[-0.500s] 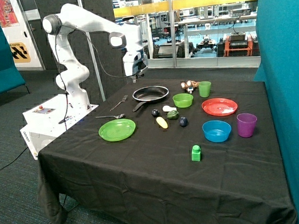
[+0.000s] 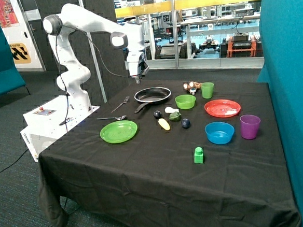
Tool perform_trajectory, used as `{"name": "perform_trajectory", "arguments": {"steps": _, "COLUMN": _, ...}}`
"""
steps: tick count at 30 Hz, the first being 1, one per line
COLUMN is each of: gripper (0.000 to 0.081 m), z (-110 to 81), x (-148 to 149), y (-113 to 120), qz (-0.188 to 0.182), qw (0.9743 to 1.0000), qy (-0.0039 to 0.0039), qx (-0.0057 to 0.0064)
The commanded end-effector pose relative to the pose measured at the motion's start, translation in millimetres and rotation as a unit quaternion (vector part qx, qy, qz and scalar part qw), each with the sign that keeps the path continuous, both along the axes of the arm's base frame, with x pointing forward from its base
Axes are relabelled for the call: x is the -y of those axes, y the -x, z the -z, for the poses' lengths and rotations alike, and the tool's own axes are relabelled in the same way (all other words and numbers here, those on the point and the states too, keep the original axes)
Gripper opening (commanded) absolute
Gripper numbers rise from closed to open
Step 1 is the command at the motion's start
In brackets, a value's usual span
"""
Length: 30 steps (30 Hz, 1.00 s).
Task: Cook the capsicum and place it on a plate
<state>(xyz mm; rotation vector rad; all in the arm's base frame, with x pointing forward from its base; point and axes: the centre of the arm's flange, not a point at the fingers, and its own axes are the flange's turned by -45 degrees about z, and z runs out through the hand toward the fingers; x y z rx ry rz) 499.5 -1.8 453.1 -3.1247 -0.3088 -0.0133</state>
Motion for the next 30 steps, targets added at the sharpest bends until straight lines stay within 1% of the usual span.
{"name": "perform_trajectory", "arguments": {"steps": 1, "gripper": 0.0631, "z": -2.5, "x": 3.7, "y": -2.9, "qz": -0.031, "qw": 0.9995, "qy": 0.00135, "qx": -0.0041}}
{"name": "perform_trajectory", "arguments": {"steps": 2, "gripper": 0.063, "z": -2.2, "x": 4.2, "y": -3.3, "qz": -0.029, "qw": 0.9996, "qy": 0.00134, "qx": -0.0041}}
{"name": "perform_trajectory", "arguments": {"steps": 5, "gripper": 0.0622, "z": 1.5, "x": 9.2, "y": -9.3, "qz": 0.004, "qw": 1.0, "qy": 0.0012, "qx": -0.0041}}
{"name": "perform_trajectory", "arguments": {"steps": 6, "gripper": 0.0619, "z": 2.5, "x": 10.2, "y": -10.9, "qz": 0.006, "qw": 1.0, "qy": 0.00119, "qx": -0.0041}}
{"name": "perform_trajectory", "arguments": {"steps": 7, "gripper": 0.0617, "z": 4.8, "x": 11.9, "y": -16.0, "qz": 0.027, "qw": 0.9996, "qy": 0.00111, "qx": -0.0042}}
{"name": "perform_trajectory", "arguments": {"steps": 9, "gripper": 0.061, "z": 7.9, "x": 14.4, "y": -25.2, "qz": 0.044, "qw": 0.999, "qy": 0.00104, "qx": -0.0042}}
{"name": "perform_trajectory", "arguments": {"steps": 13, "gripper": 0.0601, "z": 10.7, "x": 16.2, "y": -34.3, "qz": 0.053, "qw": 0.9986, "qy": 0.001, "qx": -0.0042}}
{"name": "perform_trajectory", "arguments": {"steps": 20, "gripper": 0.0611, "z": 18.3, "x": 17.9, "y": -47.3, "qz": 0.068, "qw": 0.9977, "qy": 0.00093, "qx": -0.0042}}
{"name": "perform_trajectory", "arguments": {"steps": 25, "gripper": 0.0639, "z": 29.6, "x": 18.6, "y": -56.0, "qz": 0.073, "qw": 0.9973, "qy": 0.00091, "qx": -0.0042}}
{"name": "perform_trajectory", "arguments": {"steps": 30, "gripper": 0.0645, "z": 42.1, "x": 18.9, "y": -66.8, "qz": 0.074, "qw": 0.9973, "qy": 0.00091, "qx": -0.0042}}
